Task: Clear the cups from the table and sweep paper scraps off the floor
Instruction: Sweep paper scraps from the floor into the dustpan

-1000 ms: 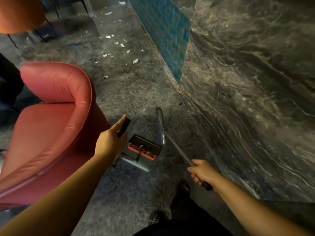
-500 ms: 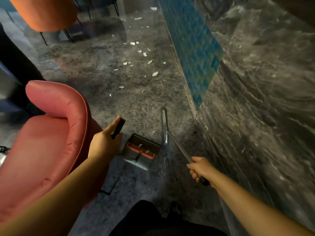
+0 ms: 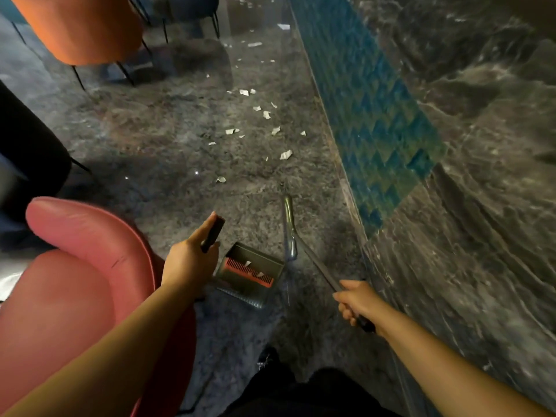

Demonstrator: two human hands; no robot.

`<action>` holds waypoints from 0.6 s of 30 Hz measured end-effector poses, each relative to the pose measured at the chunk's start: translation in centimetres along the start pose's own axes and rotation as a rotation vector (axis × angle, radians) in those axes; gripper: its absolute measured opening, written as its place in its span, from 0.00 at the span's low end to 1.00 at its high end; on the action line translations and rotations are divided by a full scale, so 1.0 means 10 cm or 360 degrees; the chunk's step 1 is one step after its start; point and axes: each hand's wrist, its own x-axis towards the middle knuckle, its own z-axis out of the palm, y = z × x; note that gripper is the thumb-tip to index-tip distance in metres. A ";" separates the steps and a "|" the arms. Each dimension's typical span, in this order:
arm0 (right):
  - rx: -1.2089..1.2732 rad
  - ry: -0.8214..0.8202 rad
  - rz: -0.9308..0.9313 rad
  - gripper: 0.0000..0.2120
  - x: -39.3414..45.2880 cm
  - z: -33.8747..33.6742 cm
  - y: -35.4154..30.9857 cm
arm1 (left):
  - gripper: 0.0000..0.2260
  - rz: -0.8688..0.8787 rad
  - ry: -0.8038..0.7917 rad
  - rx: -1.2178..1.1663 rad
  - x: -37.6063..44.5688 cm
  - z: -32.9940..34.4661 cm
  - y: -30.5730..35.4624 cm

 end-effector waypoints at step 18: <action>-0.0182 -0.0158 0.0006 0.13 2.06 0.20 -2.69 | 0.32 -0.0386 0.0139 -0.0112 2.67 -0.34 0.02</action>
